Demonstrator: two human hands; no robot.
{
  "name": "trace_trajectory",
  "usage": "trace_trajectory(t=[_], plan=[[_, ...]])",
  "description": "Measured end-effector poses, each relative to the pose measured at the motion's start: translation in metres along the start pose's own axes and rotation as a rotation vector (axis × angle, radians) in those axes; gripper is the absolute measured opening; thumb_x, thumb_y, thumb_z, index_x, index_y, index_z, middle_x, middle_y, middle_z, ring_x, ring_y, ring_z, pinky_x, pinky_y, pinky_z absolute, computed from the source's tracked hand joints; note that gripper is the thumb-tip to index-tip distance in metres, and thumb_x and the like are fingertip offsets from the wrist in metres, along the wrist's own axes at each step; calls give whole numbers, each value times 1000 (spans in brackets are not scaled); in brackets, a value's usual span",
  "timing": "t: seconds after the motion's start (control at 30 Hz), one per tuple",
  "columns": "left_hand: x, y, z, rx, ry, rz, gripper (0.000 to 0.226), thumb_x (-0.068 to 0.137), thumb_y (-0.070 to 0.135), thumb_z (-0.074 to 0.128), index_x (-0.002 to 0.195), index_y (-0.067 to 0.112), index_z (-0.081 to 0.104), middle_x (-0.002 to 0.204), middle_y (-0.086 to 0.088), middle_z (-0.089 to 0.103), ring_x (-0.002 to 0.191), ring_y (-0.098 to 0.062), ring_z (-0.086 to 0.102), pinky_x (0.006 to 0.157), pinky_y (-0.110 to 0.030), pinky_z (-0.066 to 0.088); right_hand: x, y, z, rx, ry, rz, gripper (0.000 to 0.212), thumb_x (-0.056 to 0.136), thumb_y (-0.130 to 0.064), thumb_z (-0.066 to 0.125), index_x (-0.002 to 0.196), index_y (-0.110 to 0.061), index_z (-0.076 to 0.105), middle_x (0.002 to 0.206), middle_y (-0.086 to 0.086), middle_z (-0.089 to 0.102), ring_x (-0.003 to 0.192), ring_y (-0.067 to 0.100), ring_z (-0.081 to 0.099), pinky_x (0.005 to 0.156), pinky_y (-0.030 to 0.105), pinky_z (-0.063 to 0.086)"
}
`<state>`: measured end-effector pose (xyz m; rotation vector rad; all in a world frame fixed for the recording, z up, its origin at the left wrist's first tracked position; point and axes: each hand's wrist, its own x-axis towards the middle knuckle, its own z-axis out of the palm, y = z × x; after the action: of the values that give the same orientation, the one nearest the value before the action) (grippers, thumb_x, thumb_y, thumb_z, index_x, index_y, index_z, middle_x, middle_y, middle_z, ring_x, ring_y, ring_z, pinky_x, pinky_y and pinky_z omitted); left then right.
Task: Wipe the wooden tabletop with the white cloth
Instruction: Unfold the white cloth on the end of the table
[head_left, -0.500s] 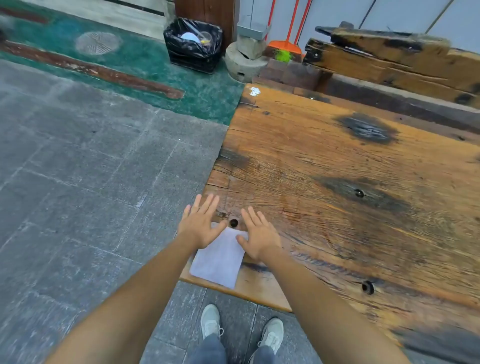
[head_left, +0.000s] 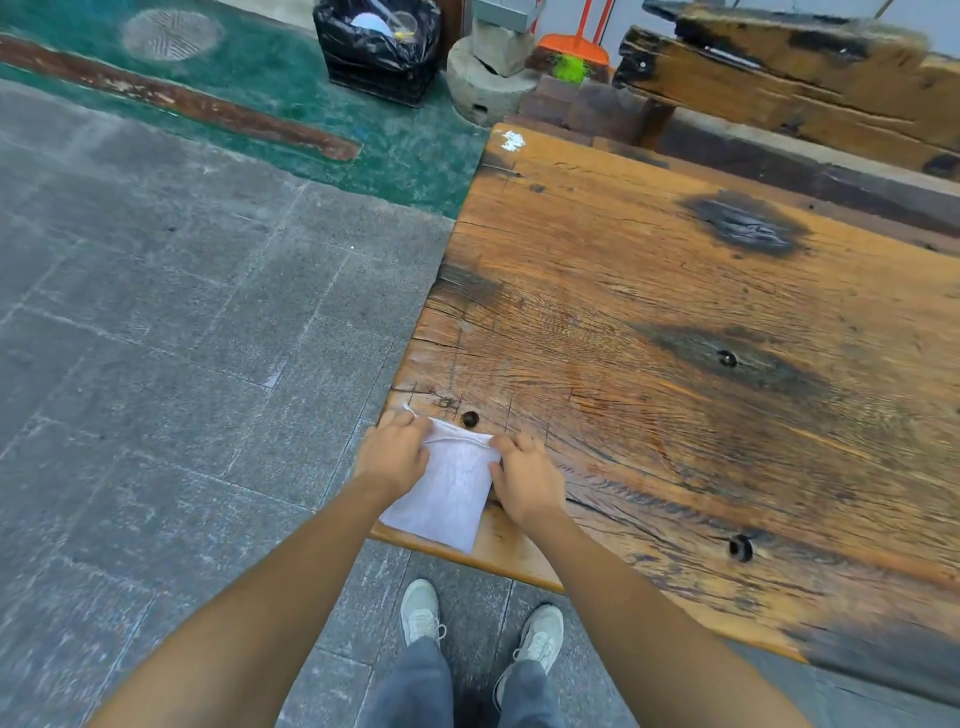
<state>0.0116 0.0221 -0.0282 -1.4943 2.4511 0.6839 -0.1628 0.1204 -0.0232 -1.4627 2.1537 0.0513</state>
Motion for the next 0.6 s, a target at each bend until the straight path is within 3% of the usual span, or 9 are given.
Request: trace_trajectory(t=[0.1, 0.27, 0.43, 0.47, 0.53, 0.6], plan=[[2, 1, -3, 9, 7, -47, 28, 98, 23, 55, 125, 21, 62, 132, -2, 54, 131, -23, 40, 102, -41, 43, 1, 4, 0, 46, -25, -11, 42, 105, -27, 46, 147, -27, 45, 143, 1, 47, 134, 25, 41, 87, 39, 55], [5, 8, -11, -82, 23, -80, 17, 94, 18, 57, 107, 17, 69, 122, -6, 60, 122, -27, 48, 95, -43, 49, 0, 6, 2, 104, -37, -15, 49, 102, -29, 53, 149, -28, 42, 146, 1, 42, 135, 25, 40, 86, 38, 54], [-8, 32, -41, -445, -26, 230, 6, 91, 8, 62, 96, 7, 66, 94, -8, 71, 92, -26, 65, 84, -40, 51, -3, 6, -9, 262, -18, -228, 60, 94, -37, 66, 149, -29, 45, 158, -4, 38, 141, 22, 34, 111, 43, 34], [-12, 36, -47, -470, -47, 285, 4, 92, 7, 61, 96, 7, 63, 91, -7, 70, 87, -24, 64, 79, -38, 50, -2, 6, -13, 327, -36, -291, 54, 92, -37, 70, 141, -24, 55, 150, 0, 49, 134, 23, 43, 107, 42, 35], [-19, 44, -61, -503, -62, 348, 3, 95, 8, 59, 95, 11, 59, 83, 0, 64, 73, -12, 58, 67, -32, 42, -2, 6, -26, 463, -43, -333, 29, 87, -31, 77, 105, -10, 68, 102, 12, 68, 93, 28, 59, 81, 41, 41], [-25, 51, -73, -506, -58, 387, 4, 96, 11, 59, 94, 14, 56, 79, 9, 58, 65, 0, 51, 64, -27, 37, -3, 12, -42, 565, -92, -310, 31, 82, -28, 83, 72, -11, 60, 65, 8, 52, 61, 22, 45, 60, 38, 34]])
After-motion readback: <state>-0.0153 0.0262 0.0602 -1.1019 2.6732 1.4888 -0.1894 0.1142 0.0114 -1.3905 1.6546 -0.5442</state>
